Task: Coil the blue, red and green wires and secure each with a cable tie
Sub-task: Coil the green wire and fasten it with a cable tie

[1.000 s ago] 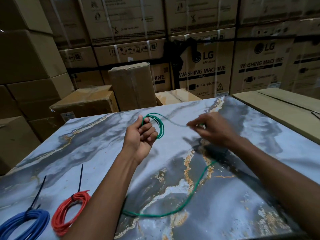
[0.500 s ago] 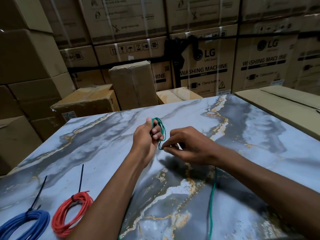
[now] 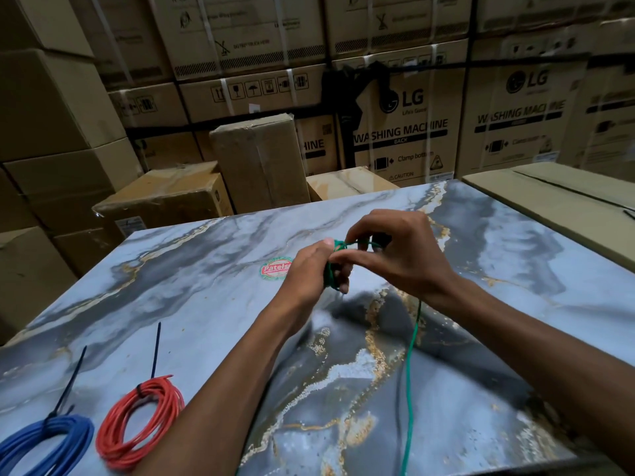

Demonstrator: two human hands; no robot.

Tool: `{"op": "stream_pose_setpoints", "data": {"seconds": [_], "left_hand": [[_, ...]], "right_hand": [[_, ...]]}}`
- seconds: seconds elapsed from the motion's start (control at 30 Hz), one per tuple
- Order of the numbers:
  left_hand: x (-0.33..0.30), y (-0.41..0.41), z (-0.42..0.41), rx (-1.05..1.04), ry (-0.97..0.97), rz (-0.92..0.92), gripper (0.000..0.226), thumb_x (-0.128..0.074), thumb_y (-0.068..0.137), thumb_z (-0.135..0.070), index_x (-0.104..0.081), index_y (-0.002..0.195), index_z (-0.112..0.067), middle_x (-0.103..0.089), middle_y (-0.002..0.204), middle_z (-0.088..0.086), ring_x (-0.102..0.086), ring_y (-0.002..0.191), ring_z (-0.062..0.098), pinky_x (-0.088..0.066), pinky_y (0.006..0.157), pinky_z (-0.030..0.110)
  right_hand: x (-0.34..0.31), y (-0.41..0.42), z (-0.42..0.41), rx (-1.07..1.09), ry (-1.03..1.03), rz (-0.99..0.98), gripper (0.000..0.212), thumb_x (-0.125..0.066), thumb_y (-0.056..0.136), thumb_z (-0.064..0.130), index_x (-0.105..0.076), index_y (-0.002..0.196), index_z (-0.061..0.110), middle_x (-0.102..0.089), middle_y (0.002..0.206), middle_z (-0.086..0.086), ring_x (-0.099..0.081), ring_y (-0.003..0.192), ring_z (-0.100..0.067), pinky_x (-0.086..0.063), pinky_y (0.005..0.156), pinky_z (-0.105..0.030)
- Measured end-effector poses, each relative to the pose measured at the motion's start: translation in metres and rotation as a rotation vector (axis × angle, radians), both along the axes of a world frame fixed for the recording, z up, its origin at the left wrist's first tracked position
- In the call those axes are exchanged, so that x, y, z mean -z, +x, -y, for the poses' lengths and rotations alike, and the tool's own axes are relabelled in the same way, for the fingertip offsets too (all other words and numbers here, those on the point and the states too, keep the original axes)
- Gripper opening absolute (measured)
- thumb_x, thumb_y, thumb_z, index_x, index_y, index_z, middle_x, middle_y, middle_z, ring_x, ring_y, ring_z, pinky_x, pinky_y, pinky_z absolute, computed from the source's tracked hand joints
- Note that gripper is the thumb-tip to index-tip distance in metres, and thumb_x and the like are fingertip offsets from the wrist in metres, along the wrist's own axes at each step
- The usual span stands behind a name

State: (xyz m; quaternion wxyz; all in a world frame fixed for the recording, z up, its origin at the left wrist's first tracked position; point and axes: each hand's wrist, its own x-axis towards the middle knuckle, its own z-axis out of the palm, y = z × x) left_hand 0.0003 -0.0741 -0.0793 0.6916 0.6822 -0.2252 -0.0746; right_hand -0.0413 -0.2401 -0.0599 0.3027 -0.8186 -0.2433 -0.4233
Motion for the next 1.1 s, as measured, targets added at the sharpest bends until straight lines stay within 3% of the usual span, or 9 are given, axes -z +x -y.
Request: {"op": "stream_pose_setpoints", "data": {"seconds": [0.13,0.27,0.43,0.53,0.67,0.73,0.83,0.97,1.1], "left_hand": [[-0.001,-0.001,-0.003,0.062,-0.020,-0.068,0.036,-0.032,0.109,-0.023,-0.053,0.085,-0.005,-0.051,0.056,0.005,-0.034,0.043,0.015,-0.037,0.055,0.031],[-0.004,-0.002,-0.005,0.137,-0.038,-0.168,0.037,-0.030,0.109,-0.025,-0.051,0.082,-0.010,-0.035,0.051,-0.002,-0.025,0.040,0.009,-0.032,0.054,0.031],[-0.012,-0.005,-0.008,0.215,-0.157,-0.287,0.037,-0.030,0.108,-0.027,-0.046,0.078,-0.013,-0.023,0.052,-0.007,-0.018,0.038,0.006,-0.027,0.049,0.027],[-0.014,-0.004,-0.011,0.218,-0.242,-0.325,0.036,-0.031,0.107,-0.026,-0.043,0.075,-0.014,-0.022,0.051,-0.007,-0.016,0.037,0.005,-0.021,0.047,0.025],[-0.018,-0.003,-0.017,0.170,-0.447,-0.386,0.036,-0.033,0.105,-0.025,-0.041,0.072,-0.016,-0.022,0.047,-0.008,-0.016,0.034,0.005,-0.016,0.041,0.023],[-0.020,-0.002,-0.019,0.145,-0.501,-0.403,0.036,-0.034,0.105,-0.025,-0.040,0.070,-0.017,-0.021,0.047,-0.009,-0.015,0.034,0.005,-0.015,0.040,0.022],[-0.021,-0.001,-0.019,0.128,-0.508,-0.419,0.036,-0.034,0.105,-0.025,-0.039,0.070,-0.017,-0.021,0.046,-0.009,-0.015,0.034,0.005,-0.014,0.040,0.022],[-0.021,-0.002,-0.018,0.131,-0.482,-0.429,0.036,-0.033,0.105,-0.024,-0.039,0.071,-0.017,-0.021,0.048,-0.008,-0.015,0.034,0.005,-0.013,0.042,0.023],[-0.021,-0.002,-0.016,0.194,-0.552,-0.491,0.035,-0.032,0.106,-0.024,-0.039,0.072,-0.016,-0.020,0.050,-0.008,-0.017,0.035,0.006,-0.019,0.039,0.022]], "right_hand": [[0.000,0.003,0.004,-0.004,0.171,-0.135,0.015,-0.089,0.079,0.027,-0.080,0.083,0.015,-0.072,0.072,0.009,-0.054,0.054,-0.006,-0.043,0.054,-0.017],[-0.001,0.006,0.011,-0.066,0.311,-0.283,0.012,-0.086,0.083,0.025,-0.082,0.085,0.014,-0.073,0.072,0.010,-0.048,0.048,-0.002,-0.036,0.050,-0.014],[0.004,0.014,0.017,-0.024,0.297,-0.386,0.018,-0.077,0.091,0.033,-0.082,0.094,0.016,-0.069,0.065,0.016,-0.044,0.047,-0.001,-0.032,0.049,-0.014],[0.004,0.012,0.013,-0.030,0.240,-0.418,0.023,-0.069,0.097,0.036,-0.080,0.092,0.016,-0.069,0.070,0.010,-0.052,0.055,0.001,-0.034,0.052,-0.010],[0.005,0.004,0.003,-0.260,0.330,-0.836,0.046,-0.049,0.104,0.047,-0.074,0.101,0.009,-0.077,0.089,-0.011,-0.039,0.051,-0.012,-0.031,0.046,-0.019],[0.005,0.001,0.001,-0.315,0.347,-0.920,0.054,-0.047,0.104,0.050,-0.073,0.103,0.003,-0.077,0.096,-0.014,-0.040,0.057,-0.019,-0.032,0.049,-0.021],[0.004,-0.001,0.000,-0.395,0.377,-0.913,0.048,-0.055,0.102,0.043,-0.075,0.099,-0.001,-0.076,0.090,-0.010,-0.047,0.067,-0.020,-0.039,0.054,-0.022],[0.005,-0.003,-0.001,-0.399,0.362,-0.874,0.032,-0.063,0.100,0.027,-0.075,0.086,0.001,-0.068,0.066,0.006,-0.047,0.061,-0.012,-0.040,0.056,-0.021],[0.007,0.002,0.002,-0.417,0.419,-0.841,0.041,-0.066,0.096,0.030,-0.071,0.081,-0.008,-0.065,0.069,-0.011,-0.049,0.058,-0.014,-0.041,0.053,-0.020]]}}
